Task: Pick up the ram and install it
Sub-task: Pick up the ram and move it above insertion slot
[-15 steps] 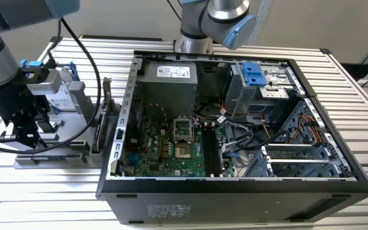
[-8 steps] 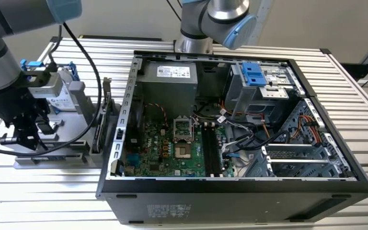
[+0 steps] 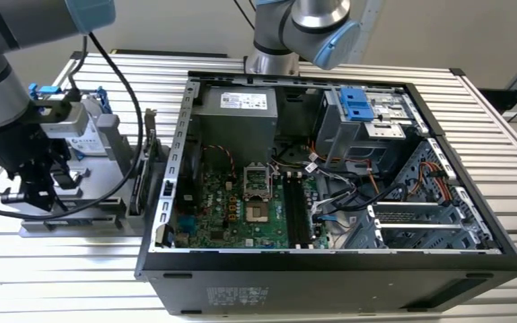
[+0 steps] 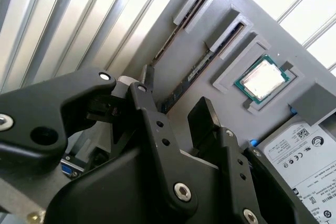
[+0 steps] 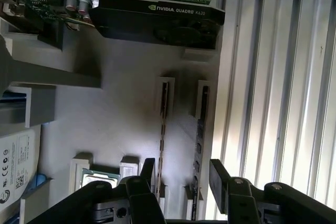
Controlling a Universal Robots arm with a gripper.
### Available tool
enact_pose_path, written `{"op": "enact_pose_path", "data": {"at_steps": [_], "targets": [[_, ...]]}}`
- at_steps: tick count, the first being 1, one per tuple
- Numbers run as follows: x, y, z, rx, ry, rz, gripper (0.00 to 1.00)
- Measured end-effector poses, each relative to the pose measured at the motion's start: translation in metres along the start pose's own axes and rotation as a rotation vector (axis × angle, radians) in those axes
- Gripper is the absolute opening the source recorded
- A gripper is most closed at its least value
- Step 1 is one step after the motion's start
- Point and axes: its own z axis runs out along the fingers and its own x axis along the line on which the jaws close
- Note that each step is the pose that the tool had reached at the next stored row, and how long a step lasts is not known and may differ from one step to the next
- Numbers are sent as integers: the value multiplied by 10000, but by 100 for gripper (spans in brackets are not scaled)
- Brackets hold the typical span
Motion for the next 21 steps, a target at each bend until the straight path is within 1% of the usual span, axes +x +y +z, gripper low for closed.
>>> {"op": "enact_pose_path", "data": {"at_steps": [1,5,14,21], "targets": [[-4,0,4,-1,18,0,100],[-35,7,29,0,17,2,100],[-165,27,88,1,17,2,100],[-182,24,159,1,13,20,100]]}}
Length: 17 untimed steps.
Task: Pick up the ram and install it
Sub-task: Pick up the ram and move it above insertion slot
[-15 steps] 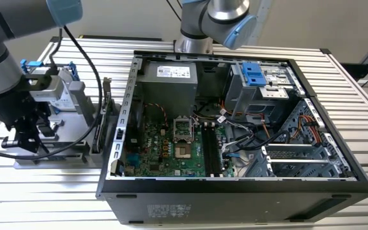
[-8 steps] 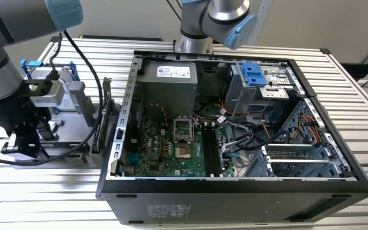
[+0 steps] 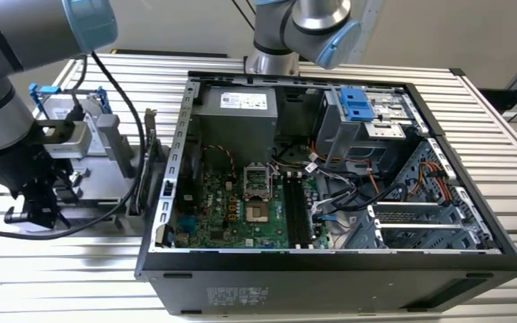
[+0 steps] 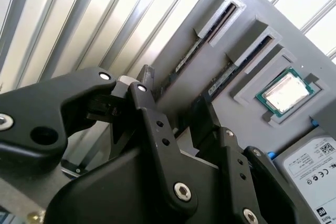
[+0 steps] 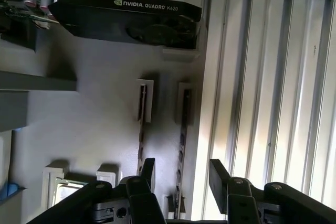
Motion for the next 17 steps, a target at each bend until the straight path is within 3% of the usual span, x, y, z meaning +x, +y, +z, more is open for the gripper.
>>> {"op": "enact_pose_path", "data": {"at_steps": [17], "targets": [[3,-5,153,16,-39,415,100]]}}
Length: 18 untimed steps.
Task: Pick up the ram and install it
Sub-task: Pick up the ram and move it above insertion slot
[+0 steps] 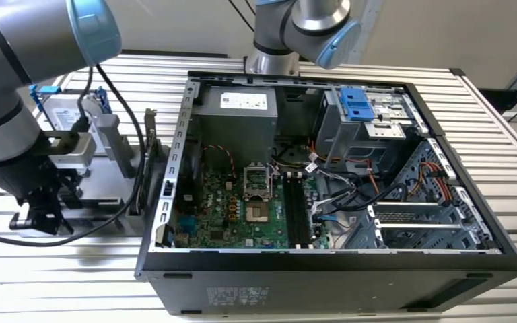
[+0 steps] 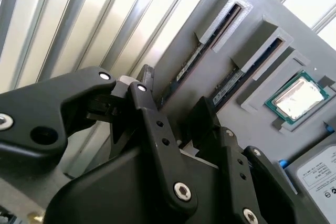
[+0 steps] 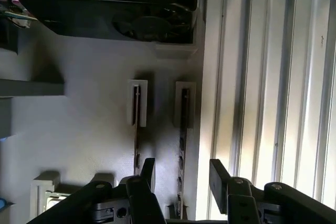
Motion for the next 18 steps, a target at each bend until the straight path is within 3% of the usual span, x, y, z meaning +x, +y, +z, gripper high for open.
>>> {"op": "enact_pose_path", "data": {"at_steps": [18], "targets": [[0,-2,64,-2,0,31,100]]}}
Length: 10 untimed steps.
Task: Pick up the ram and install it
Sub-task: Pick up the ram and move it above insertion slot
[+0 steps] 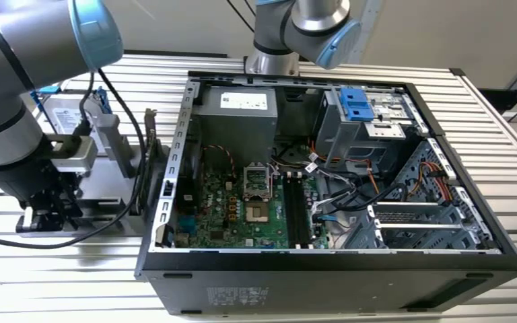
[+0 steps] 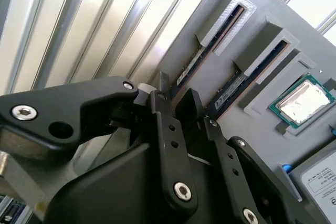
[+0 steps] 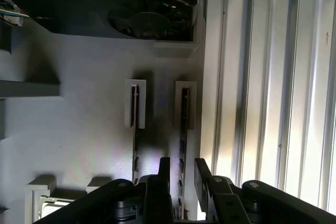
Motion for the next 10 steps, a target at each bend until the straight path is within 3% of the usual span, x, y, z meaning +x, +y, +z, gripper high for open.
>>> {"op": "enact_pose_path", "data": {"at_steps": [10], "targets": [[0,-1,16,3,-14,0,100]]}}
